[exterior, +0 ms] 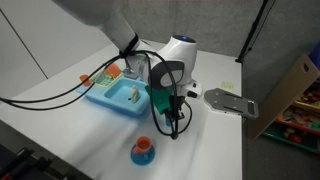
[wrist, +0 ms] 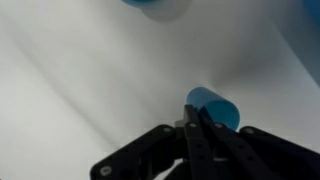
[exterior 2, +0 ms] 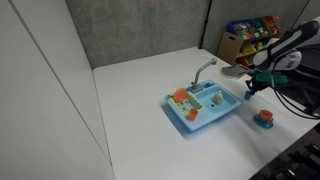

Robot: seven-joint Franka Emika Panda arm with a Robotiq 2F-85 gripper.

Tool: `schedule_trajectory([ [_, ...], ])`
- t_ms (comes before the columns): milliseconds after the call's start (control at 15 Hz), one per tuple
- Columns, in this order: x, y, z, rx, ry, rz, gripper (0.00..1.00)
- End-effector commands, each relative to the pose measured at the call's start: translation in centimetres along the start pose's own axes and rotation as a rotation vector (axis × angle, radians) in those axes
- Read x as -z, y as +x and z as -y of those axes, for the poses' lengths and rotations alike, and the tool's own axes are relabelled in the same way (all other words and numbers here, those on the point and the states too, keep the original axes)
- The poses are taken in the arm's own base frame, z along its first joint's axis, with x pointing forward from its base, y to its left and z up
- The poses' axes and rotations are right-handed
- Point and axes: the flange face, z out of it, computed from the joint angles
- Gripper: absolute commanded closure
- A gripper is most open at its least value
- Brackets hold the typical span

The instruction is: Place the blue cup on the table

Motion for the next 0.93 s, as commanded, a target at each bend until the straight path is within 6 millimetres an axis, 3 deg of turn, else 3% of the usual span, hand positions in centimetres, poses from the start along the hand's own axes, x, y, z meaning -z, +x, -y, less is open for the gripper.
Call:
schedule_trajectory([
  [0,-0.5,-0.6,-0.3,0.051,0.036,-0.019,0.97],
  [867,-2.2,-1.7,-0.1,0.157,0.099,-0.05,0.96],
])
